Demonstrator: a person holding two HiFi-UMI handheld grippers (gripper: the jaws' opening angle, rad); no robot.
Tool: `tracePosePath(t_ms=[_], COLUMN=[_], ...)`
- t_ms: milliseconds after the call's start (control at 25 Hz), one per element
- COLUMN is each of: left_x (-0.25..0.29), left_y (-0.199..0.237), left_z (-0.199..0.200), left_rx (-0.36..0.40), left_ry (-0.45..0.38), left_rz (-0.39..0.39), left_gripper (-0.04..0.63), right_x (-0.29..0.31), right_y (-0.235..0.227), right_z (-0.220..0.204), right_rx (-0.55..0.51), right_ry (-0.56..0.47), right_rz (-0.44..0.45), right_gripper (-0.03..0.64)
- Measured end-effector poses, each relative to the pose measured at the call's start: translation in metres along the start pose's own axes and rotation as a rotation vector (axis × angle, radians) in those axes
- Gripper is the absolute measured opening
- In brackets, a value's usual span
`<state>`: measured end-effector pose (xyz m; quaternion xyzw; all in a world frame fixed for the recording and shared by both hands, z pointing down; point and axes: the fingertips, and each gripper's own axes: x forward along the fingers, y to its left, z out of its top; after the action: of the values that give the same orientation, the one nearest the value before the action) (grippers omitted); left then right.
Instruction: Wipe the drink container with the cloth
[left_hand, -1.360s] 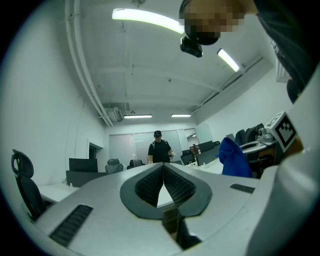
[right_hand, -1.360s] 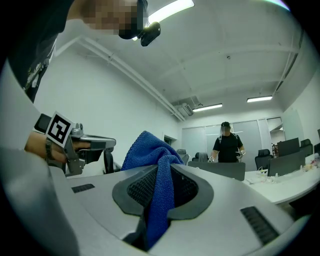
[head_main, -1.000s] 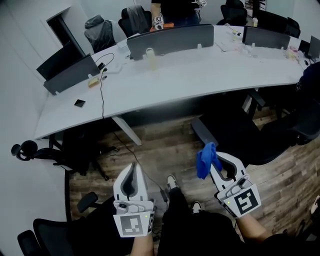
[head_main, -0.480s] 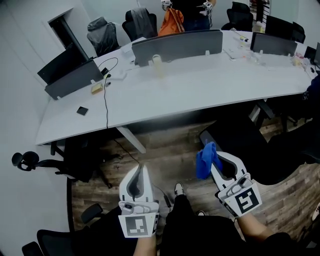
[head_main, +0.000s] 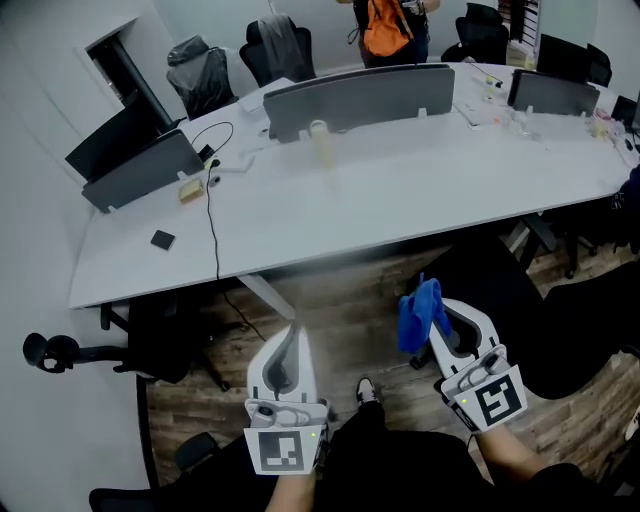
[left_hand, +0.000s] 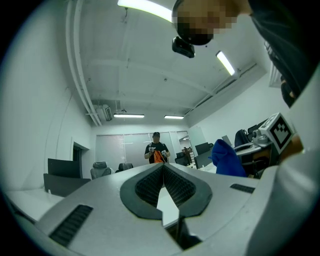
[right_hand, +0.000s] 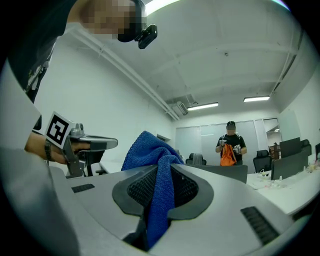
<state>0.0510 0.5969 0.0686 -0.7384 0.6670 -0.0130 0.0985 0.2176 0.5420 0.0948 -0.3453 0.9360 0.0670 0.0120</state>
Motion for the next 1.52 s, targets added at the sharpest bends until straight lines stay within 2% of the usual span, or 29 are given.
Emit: tracePosePath(t_ms=[400, 840, 1200, 1360, 1520], left_x=[0.045, 0.082, 0.100, 0.105, 0.119], left_y=[0.049, 0.112, 0.120, 0.129, 0.136], left_z=[-0.015, -0.035, -0.050, -0.061, -0.065], left_rx=[-0.039, -0.036, -0.059, -0.071, -0.057], left_ry=[-0.032, -0.056, -0.035, 0.006, 0.007], left_rz=[-0.038, -0.015, -0.042, -0.026, -0.019], left_gripper=[0.003, 0.002, 0.002, 0.002, 0.002], right_x=[0.061, 0.128, 0.144, 0.157, 0.173], right_y=[-0.001, 0.001, -0.002, -0.006, -0.011], right_z=[-0.006, -0.009, -0.017, -0.022, -0.026], right_rx=[-0.011, -0.037, -0.038, -0.027, -0.021], right_ry=[0.009, -0.012, 0.016, 0.021, 0.015], right_rz=[-0.036, -0.046, -0.068, -0.062, -0.046], right_gripper=[0.046, 0.046, 0.046, 0.046, 0.046])
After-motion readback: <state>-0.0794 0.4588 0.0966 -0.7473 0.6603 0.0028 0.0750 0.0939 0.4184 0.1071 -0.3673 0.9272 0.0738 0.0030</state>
